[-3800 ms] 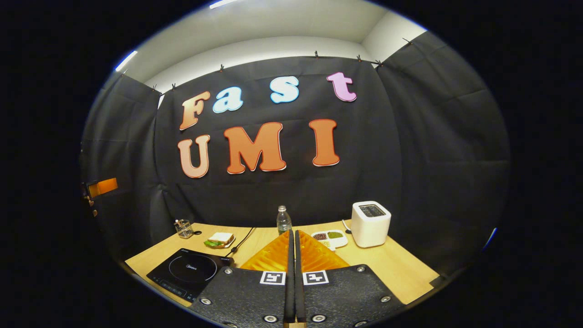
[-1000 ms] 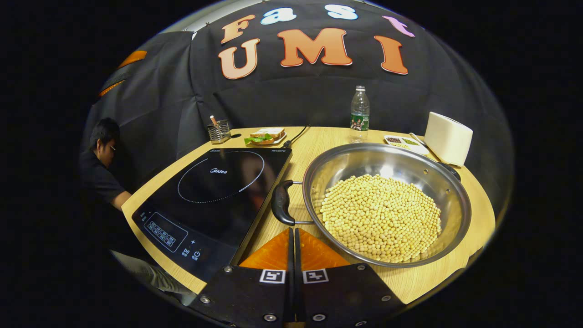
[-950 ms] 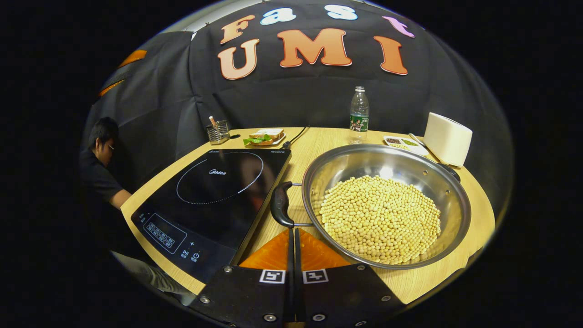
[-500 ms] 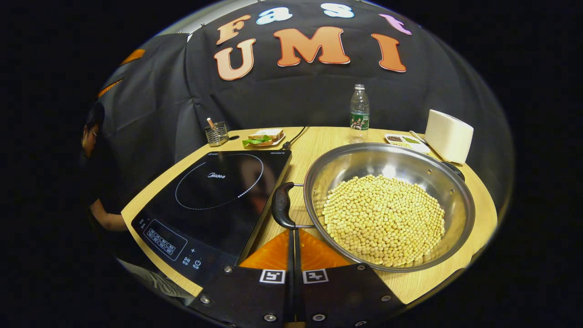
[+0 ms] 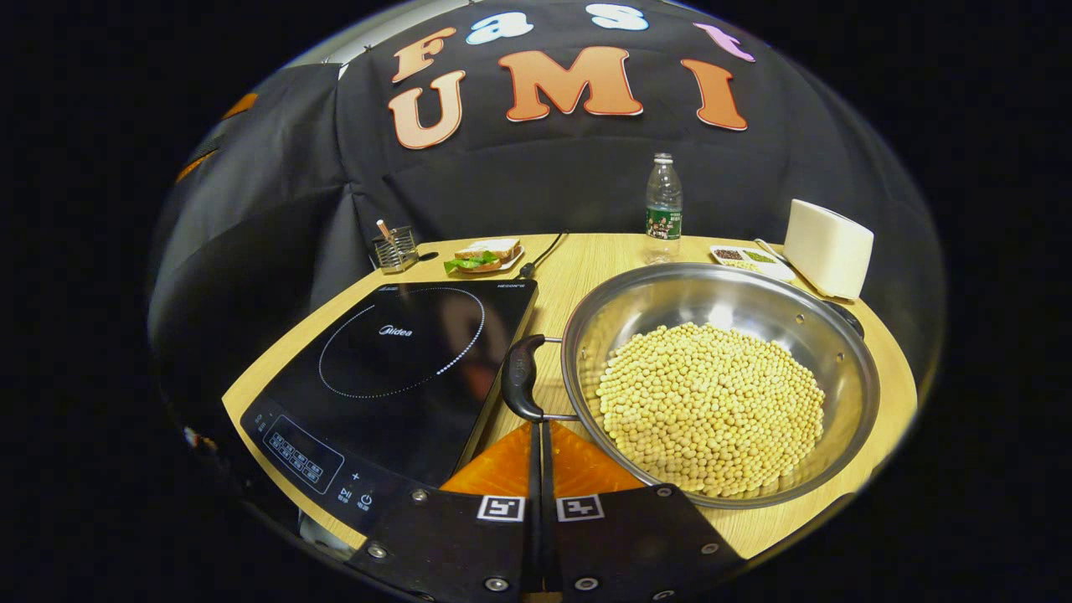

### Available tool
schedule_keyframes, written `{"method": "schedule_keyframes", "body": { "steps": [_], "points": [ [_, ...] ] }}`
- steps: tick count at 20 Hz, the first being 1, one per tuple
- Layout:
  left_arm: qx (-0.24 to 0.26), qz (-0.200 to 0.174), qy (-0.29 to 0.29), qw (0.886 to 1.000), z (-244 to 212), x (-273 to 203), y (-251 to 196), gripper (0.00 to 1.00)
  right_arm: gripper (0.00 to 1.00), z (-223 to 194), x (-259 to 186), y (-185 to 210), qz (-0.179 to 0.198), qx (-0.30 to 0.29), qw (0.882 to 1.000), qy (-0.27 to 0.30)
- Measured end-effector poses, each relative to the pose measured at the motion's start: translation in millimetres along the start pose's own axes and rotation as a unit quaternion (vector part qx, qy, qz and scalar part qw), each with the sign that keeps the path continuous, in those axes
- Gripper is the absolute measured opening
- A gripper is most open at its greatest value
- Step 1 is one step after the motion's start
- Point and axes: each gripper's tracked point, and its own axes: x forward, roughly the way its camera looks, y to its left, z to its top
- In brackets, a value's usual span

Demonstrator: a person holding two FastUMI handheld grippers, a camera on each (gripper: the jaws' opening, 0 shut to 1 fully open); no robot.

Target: First push the handle of the pot to place it horizontally, then grasp the pot with both hands and set it on the induction cooktop.

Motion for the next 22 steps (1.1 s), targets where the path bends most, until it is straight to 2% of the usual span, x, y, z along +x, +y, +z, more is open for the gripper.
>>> {"method": "schedule_keyframes", "body": {
  "steps": [22],
  "points": [
    [0.001, 0.016, 0.008, 1.000, -11, 3, 25, 0.98, 0.00, 15, 14, 4, -0.009, 0.009, 1.000, 0.007]
  ]
}}
